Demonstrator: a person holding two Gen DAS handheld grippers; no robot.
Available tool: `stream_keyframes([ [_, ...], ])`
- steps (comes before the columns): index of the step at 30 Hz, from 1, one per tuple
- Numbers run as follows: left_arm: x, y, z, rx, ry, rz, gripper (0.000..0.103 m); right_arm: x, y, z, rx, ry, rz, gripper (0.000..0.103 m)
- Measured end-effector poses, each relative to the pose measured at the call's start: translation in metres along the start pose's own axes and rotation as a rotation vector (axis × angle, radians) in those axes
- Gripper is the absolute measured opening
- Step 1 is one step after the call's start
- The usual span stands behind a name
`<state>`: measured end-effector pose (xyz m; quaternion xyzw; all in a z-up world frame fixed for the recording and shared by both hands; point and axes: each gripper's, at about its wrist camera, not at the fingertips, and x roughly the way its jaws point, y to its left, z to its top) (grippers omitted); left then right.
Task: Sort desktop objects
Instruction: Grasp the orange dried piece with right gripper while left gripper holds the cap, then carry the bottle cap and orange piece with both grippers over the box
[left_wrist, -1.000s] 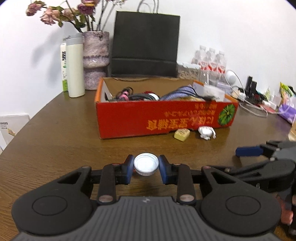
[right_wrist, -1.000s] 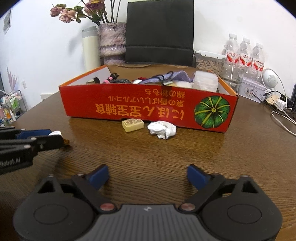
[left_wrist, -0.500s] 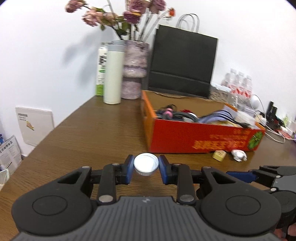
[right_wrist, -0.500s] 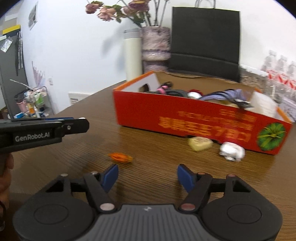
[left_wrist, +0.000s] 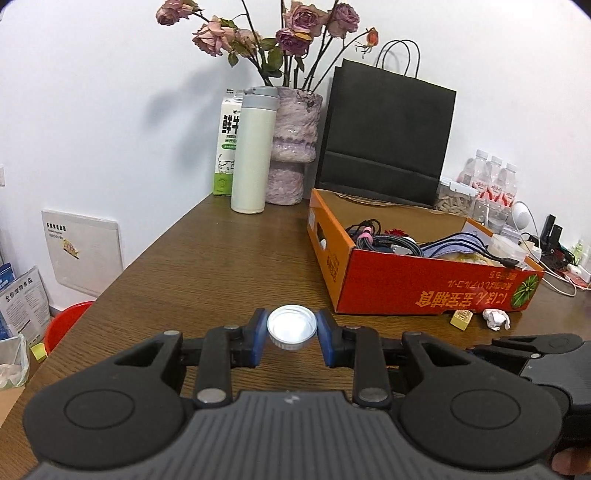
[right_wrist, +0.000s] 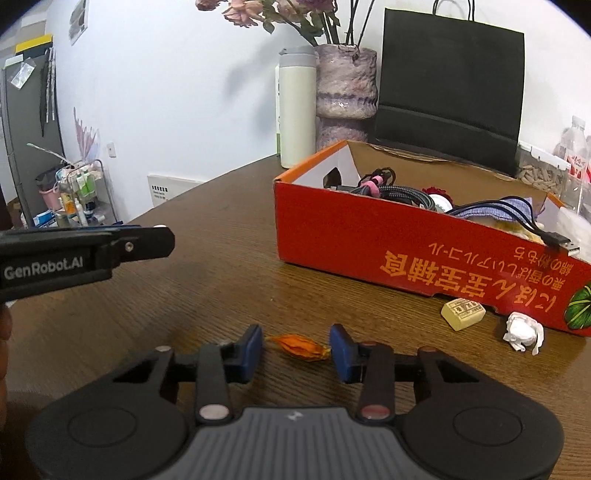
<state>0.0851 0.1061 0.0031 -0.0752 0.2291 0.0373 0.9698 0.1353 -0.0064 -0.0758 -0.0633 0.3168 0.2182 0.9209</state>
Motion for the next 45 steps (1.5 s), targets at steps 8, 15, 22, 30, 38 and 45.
stream_keyframes([
  [8,0.002,-0.004,-0.002,0.011,0.007,0.002,0.029,-0.007,-0.003,-0.005,0.001,-0.022,0.001,0.039],
  [15,0.002,-0.009,-0.003,0.023,0.004,0.002,0.030,-0.024,-0.011,0.002,0.024,-0.085,-0.011,0.039],
  [22,0.000,-0.032,0.010,0.057,-0.023,-0.028,0.030,-0.044,-0.031,0.022,0.052,-0.188,-0.050,0.039],
  [30,0.011,-0.082,0.052,0.137,-0.116,-0.068,0.030,-0.055,-0.068,0.051,0.100,-0.294,-0.099,0.039],
  [38,0.052,-0.122,0.078,0.091,-0.162,-0.095,0.029,-0.047,-0.118,0.067,0.161,-0.331,-0.130,0.038],
  [45,0.100,-0.133,0.080,0.107,-0.124,-0.048,0.029,-0.014,-0.148,0.076,0.141,-0.289,-0.140,0.038],
])
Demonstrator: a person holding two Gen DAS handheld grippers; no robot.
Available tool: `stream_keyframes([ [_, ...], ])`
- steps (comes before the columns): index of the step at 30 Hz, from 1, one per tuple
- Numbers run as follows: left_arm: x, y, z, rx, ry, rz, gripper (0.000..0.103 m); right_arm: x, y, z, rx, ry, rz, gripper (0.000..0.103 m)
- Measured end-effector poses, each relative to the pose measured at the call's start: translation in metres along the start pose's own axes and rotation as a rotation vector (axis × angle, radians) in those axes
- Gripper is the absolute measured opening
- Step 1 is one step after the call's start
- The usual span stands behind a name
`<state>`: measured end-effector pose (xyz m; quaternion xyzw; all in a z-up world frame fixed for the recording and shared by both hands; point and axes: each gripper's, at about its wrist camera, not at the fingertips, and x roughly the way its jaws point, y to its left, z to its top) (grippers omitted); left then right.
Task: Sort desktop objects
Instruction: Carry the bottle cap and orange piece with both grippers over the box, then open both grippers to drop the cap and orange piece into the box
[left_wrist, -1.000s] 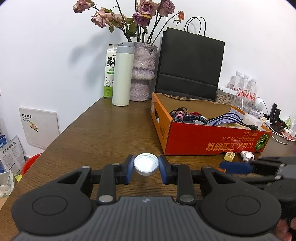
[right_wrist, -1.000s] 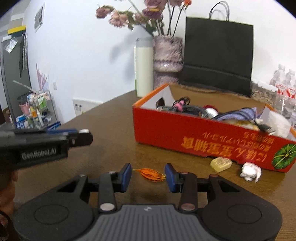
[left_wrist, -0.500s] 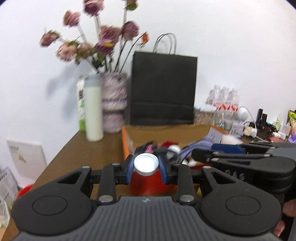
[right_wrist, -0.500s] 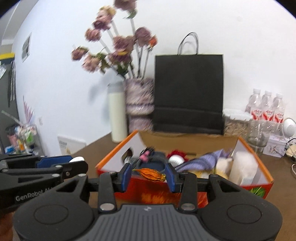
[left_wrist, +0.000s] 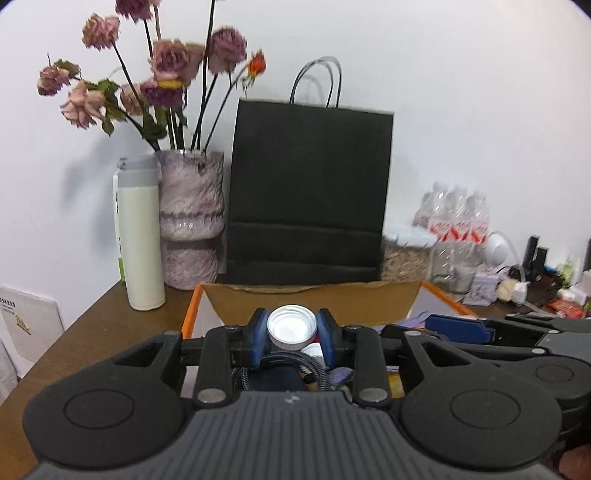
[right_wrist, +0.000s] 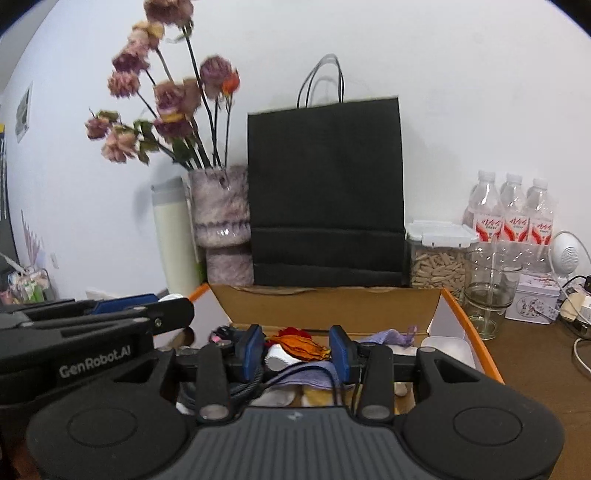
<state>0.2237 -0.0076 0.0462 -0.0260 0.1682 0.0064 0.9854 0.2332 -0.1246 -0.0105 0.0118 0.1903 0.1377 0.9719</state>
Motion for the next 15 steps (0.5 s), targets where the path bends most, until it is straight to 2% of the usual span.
stream_keyframes([
  [7,0.039,0.006,-0.010,0.017,0.076,0.027,0.029,0.043,-0.005,-0.009,-0.065,0.082,-0.005,0.038],
  [15,0.057,0.006,-0.017,0.045,0.105,0.034,0.029,0.059,-0.007,-0.009,-0.102,0.088,-0.018,0.038],
])
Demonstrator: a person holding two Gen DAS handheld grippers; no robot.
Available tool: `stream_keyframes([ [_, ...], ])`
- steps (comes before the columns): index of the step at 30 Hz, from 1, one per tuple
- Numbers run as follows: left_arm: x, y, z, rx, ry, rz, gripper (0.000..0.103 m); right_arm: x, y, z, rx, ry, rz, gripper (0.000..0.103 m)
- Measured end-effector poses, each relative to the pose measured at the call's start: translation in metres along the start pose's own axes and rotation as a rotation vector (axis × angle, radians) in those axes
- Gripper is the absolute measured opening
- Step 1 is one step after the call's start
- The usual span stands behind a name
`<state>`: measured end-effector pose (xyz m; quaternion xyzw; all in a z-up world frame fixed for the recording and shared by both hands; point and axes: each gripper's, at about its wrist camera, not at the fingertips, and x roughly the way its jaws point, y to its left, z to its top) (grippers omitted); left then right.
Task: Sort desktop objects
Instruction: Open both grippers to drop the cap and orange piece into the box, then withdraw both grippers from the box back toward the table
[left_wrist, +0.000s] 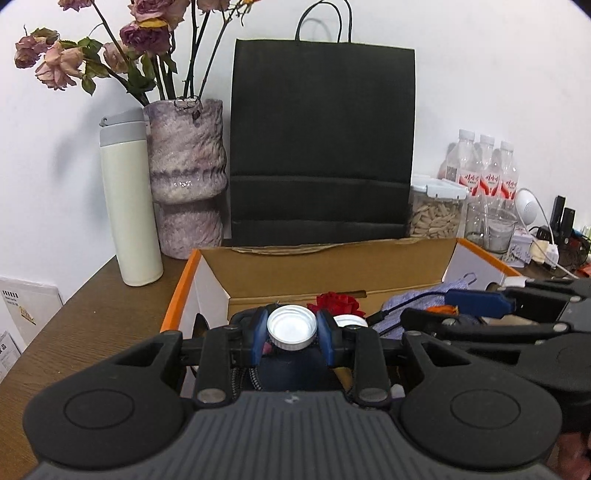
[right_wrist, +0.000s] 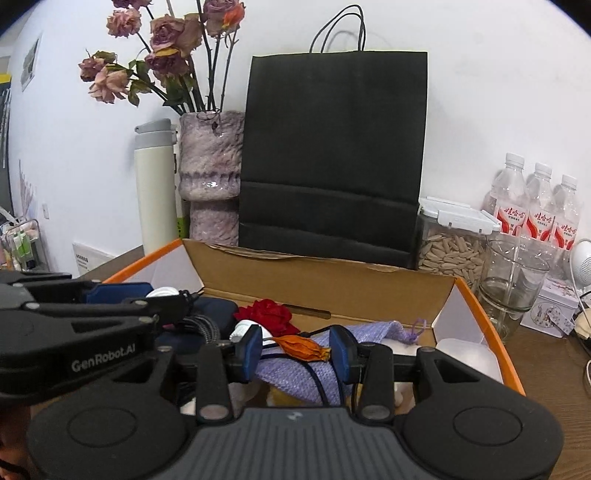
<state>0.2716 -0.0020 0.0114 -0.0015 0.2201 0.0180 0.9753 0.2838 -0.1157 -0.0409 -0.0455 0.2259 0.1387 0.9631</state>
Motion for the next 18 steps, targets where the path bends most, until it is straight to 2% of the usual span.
stream_keyframes([
  [6,-0.002,0.001,-0.002,0.004,-0.014,0.012,0.030,-0.004,0.001,-0.002,0.002,-0.017,-0.006,0.039],
  [8,-0.005,0.001,-0.001,0.002,-0.031,0.014,0.034,-0.008,0.001,-0.001,0.002,-0.032,-0.015,0.039],
  [9,-0.006,0.002,-0.001,0.001,-0.038,0.016,0.043,-0.009,0.001,-0.001,0.004,-0.038,-0.018,0.042],
  [10,-0.008,0.002,0.000,-0.001,-0.048,0.021,0.048,-0.011,0.000,0.000,0.010,-0.045,-0.020,0.051],
  [13,-0.013,0.004,0.002,-0.019,-0.070,0.055,0.066,-0.018,-0.004,0.002,0.030,-0.073,-0.045,0.067],
  [14,-0.014,0.007,0.002,-0.035,-0.078,0.070,0.077,-0.019,-0.006,0.003,0.040,-0.079,-0.056,0.070],
  [15,-0.015,0.009,0.003,-0.051,-0.086,0.082,0.089,-0.020,-0.009,0.004,0.057,-0.085,-0.067,0.078],
  [17,-0.015,0.016,0.003,-0.092,-0.099,0.100,0.103,-0.022,-0.016,0.006,0.094,-0.094,-0.073,0.086],
  [18,-0.015,0.019,0.004,-0.106,-0.104,0.097,0.103,-0.023,-0.019,0.006,0.108,-0.094,-0.065,0.090],
])
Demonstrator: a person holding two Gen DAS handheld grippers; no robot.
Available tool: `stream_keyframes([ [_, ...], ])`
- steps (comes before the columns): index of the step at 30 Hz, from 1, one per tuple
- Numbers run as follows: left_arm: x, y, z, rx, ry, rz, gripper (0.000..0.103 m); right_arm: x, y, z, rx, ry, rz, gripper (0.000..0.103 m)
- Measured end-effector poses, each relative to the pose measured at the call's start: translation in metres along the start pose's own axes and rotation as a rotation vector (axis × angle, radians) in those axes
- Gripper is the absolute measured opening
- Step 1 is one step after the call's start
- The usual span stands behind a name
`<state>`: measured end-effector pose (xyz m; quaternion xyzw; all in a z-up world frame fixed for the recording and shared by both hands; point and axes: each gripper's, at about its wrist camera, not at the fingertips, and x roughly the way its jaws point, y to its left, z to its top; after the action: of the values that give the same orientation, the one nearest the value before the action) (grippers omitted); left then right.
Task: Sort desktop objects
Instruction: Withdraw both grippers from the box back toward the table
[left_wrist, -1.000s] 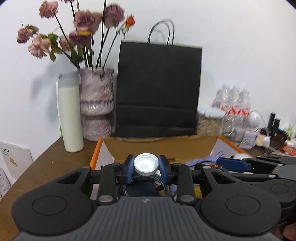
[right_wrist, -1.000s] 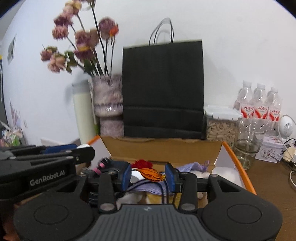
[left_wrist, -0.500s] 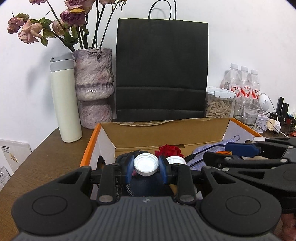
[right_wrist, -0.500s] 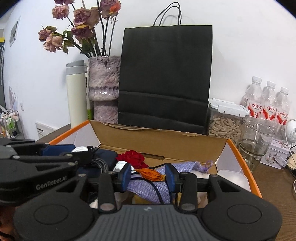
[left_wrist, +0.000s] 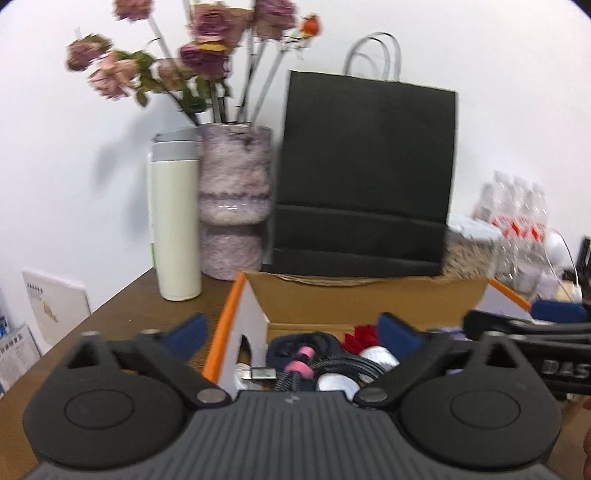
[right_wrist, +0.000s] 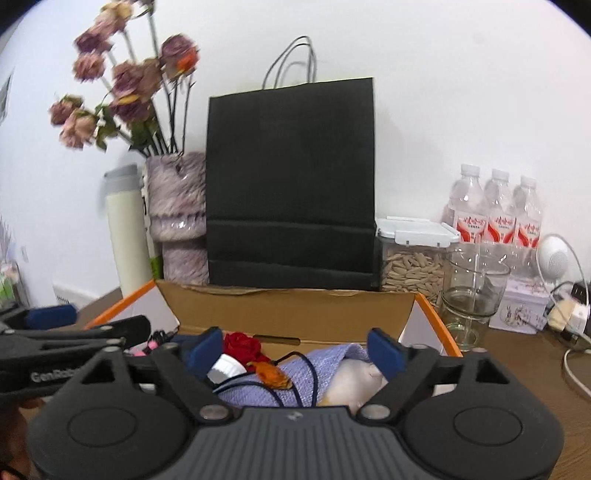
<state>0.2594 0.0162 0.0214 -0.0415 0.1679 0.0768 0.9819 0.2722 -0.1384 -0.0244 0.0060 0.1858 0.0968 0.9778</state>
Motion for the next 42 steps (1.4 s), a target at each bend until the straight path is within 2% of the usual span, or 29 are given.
stream_keyframes([
  [2,-0.001,0.003,0.001,-0.013,-0.005,-0.014,0.103,0.000,-0.004,0.002,0.020,0.002,0.009,0.096],
  [9,-0.004,0.002,0.000,-0.008,-0.032,0.002,0.103,-0.001,-0.002,0.002,0.015,0.002,0.015,0.099],
  [24,-0.021,-0.002,-0.010,0.019,-0.070,0.001,0.103,-0.020,0.002,-0.005,-0.019,-0.026,-0.002,0.100],
  [34,-0.052,0.000,-0.026,0.041,-0.096,-0.007,0.103,-0.055,0.003,-0.023,-0.027,-0.065,-0.019,0.100],
  [42,-0.069,0.003,-0.036,0.043,-0.090,-0.002,0.103,-0.081,0.001,-0.037,-0.032,-0.057,-0.032,0.100],
])
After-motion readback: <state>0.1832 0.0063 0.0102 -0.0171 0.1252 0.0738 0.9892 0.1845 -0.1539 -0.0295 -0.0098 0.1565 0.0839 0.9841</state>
